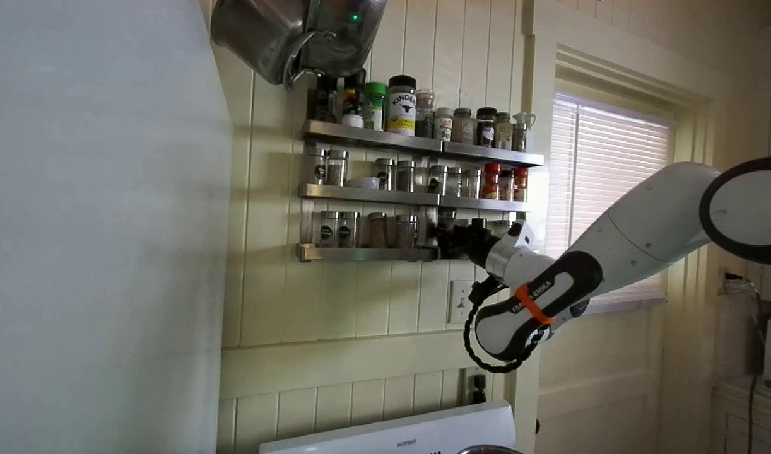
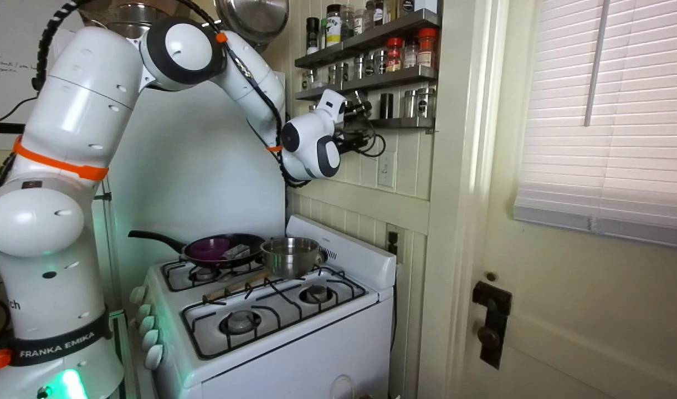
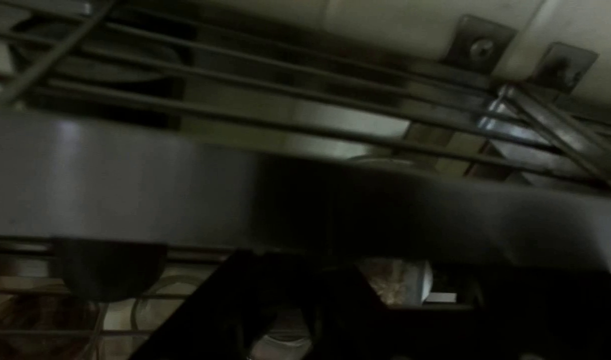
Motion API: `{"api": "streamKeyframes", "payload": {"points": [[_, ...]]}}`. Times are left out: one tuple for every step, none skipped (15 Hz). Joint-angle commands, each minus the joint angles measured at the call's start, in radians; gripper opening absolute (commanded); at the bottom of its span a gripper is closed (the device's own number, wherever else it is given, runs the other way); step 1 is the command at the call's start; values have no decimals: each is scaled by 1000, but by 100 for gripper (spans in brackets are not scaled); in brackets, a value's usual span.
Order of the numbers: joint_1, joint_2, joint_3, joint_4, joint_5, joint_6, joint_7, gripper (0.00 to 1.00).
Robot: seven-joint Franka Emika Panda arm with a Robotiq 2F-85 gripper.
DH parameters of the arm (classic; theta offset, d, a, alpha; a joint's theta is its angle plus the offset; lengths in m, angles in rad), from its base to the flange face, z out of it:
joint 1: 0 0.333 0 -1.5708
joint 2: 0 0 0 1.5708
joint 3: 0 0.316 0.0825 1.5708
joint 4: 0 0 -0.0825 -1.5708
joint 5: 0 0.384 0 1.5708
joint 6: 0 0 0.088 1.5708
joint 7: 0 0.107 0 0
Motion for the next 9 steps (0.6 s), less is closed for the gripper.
{"api": "streamKeyframes", "payload": {"points": [[5,-6,-5,-11,-14,-9,1,23],[9,-14,-3,-29,-17,-7,0,23],[12,-20,-1,-43,-17,1,0,23],[17,-22,0,-57,-12,22,-11,23],[21,-23,0,-65,-11,36,-17,23],[24,-22,1,-46,-11,11,-17,23],[26,-20,2,-40,-8,3,-15,23],[28,-18,2,-43,-5,14,-19,23],[30,-14,2,-31,-4,16,-21,23]]}}
